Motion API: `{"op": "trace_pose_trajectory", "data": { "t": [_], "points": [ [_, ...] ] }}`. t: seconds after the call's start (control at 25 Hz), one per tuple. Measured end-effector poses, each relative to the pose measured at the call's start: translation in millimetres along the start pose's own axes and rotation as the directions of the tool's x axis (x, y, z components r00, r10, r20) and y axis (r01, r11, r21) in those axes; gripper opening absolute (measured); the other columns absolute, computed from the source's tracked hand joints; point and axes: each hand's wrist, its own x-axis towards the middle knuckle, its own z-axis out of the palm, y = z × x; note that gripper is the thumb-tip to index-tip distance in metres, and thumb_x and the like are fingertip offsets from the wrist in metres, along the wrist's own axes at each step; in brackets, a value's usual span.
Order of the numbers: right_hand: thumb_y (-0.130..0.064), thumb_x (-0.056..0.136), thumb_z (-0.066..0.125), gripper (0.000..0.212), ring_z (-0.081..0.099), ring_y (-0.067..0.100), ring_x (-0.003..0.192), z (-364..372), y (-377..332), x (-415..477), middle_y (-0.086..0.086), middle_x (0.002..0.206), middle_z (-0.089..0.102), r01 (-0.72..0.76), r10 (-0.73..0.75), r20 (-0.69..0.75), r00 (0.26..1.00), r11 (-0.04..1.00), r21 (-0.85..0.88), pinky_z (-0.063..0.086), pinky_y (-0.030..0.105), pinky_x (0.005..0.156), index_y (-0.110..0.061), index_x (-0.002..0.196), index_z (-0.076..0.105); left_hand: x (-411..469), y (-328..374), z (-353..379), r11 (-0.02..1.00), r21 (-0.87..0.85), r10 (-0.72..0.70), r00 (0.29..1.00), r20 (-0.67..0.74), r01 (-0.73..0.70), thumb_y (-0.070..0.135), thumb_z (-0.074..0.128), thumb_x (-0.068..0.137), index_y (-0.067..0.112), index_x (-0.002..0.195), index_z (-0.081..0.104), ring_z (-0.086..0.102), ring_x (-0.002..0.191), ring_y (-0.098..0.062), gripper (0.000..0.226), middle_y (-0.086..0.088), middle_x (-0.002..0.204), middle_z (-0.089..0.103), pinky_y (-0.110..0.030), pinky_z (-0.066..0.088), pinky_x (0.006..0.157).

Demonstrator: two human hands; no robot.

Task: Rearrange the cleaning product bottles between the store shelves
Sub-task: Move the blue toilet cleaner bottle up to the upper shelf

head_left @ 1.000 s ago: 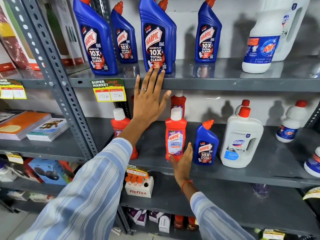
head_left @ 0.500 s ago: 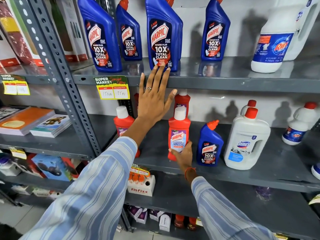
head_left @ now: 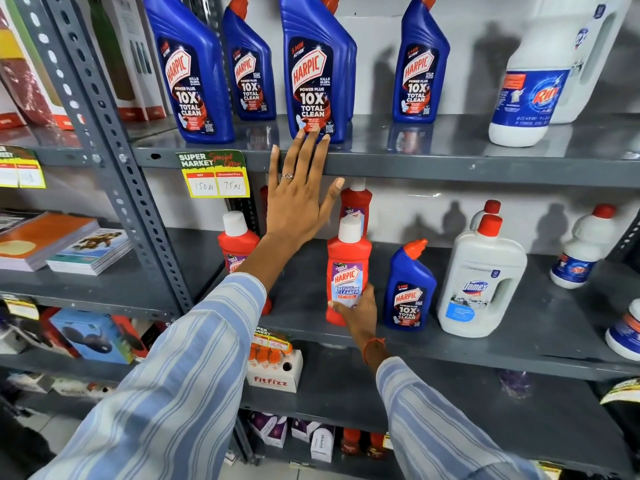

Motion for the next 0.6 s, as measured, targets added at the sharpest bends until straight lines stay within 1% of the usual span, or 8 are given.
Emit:
{"op": "trace_pose_trajectory", "data": {
  "t": [0.12, 0.2, 0.24, 0.28, 0.36, 0.4, 0.48, 0.6],
  "points": [
    [-0.008, 0.063, 0.084, 0.080, 0.057, 0.032, 0.112, -3, -7, -7, 0.018, 0.124, 0.055, -0.020, 0.020, -0.038, 0.999, 1.000, -0.014, 0.051, 0.046, 0.094, -0.002, 0.128, 0.038, 0, 3, -2, 1.000, 0.003, -0.010, 1.000, 0.016, 0.010, 0.052, 0.027, 0.099, 0.014, 0.151, 0.016, 0.011, 0.146, -0.022, 0.065, -0.008, 0.159, 0.018, -0.046, 0.001, 0.118],
    [-0.008, 0.064, 0.083, 0.080, 0.055, 0.033, 0.112, -14, -8, -20, 0.021, 0.124, 0.053, 0.039, -0.041, -0.161, 0.986, 0.999, -0.015, 0.049, 0.050, 0.096, 0.000, 0.130, 0.039, -1, 8, -2, 0.999, 0.000, -0.050, 0.999, 0.002, 0.050, 0.053, 0.026, 0.099, 0.012, 0.151, 0.016, 0.010, 0.146, -0.024, 0.067, -0.010, 0.159, 0.017, -0.046, 0.001, 0.118],
    [-0.008, 0.064, 0.083, 0.075, 0.054, 0.034, 0.110, -24, -6, -26, 0.022, 0.121, 0.053, 0.105, -0.113, -0.278, 0.954, 0.994, -0.042, 0.048, 0.049, 0.096, 0.001, 0.127, 0.043, -2, 12, -1, 0.997, -0.003, -0.073, 0.997, -0.009, 0.073, 0.054, 0.026, 0.098, 0.011, 0.151, 0.015, 0.010, 0.146, -0.025, 0.069, -0.011, 0.159, 0.017, -0.046, 0.001, 0.118],
    [-0.009, 0.064, 0.083, 0.072, 0.052, 0.036, 0.108, -36, -2, -30, 0.024, 0.118, 0.053, 0.166, -0.189, -0.398, 0.898, 0.982, -0.090, 0.046, 0.047, 0.097, 0.002, 0.124, 0.045, -2, 18, 0, 0.997, -0.006, -0.081, 0.997, -0.021, 0.081, 0.054, 0.026, 0.098, 0.010, 0.151, 0.014, 0.009, 0.146, -0.025, 0.070, -0.012, 0.158, 0.016, -0.047, 0.001, 0.117],
    [-0.008, 0.060, 0.085, 0.080, 0.047, 0.042, 0.114, -63, 3, -28, 0.029, 0.122, 0.049, 0.209, -0.258, -0.537, 0.803, 0.966, -0.152, 0.037, 0.039, 0.100, 0.003, 0.127, 0.043, -2, 33, 5, 0.999, -0.008, -0.041, 0.998, -0.044, 0.040, 0.054, 0.028, 0.098, 0.010, 0.151, 0.011, 0.010, 0.146, -0.027, 0.071, -0.014, 0.158, 0.016, -0.048, 0.002, 0.117],
    [-0.008, 0.058, 0.086, 0.088, 0.043, 0.044, 0.120, -73, 3, -23, 0.031, 0.127, 0.045, 0.178, -0.239, -0.545, 0.803, 0.970, -0.163, 0.033, 0.037, 0.103, 0.004, 0.131, 0.038, 0, 42, 7, 1.000, -0.014, -0.011, 0.998, -0.054, 0.010, 0.053, 0.031, 0.098, 0.010, 0.151, 0.010, 0.010, 0.146, -0.027, 0.071, -0.014, 0.158, 0.016, -0.049, 0.003, 0.117],
    [-0.013, 0.056, 0.088, 0.103, 0.033, 0.042, 0.132, -81, 1, -11, 0.030, 0.140, 0.037, 0.085, -0.158, -0.477, 0.865, 0.982, -0.170, 0.027, 0.042, 0.111, 0.006, 0.138, 0.028, 3, 56, 13, 0.999, -0.032, 0.021, 0.997, -0.069, -0.023, 0.051, 0.037, 0.098, 0.011, 0.151, 0.008, 0.011, 0.146, -0.028, 0.072, -0.014, 0.158, 0.017, -0.050, 0.004, 0.117],
    [-0.019, 0.055, 0.089, 0.113, 0.031, 0.038, 0.136, -80, -3, 4, 0.025, 0.145, 0.034, 0.044, -0.115, -0.365, 0.924, 0.979, -0.197, 0.027, 0.044, 0.113, 0.004, 0.142, 0.020, 6, 63, 19, 0.999, -0.029, 0.027, 0.995, -0.094, -0.029, 0.050, 0.039, 0.098, 0.013, 0.151, 0.008, 0.010, 0.146, -0.028, 0.073, -0.013, 0.158, 0.017, -0.050, 0.005, 0.118]
  ]
}}
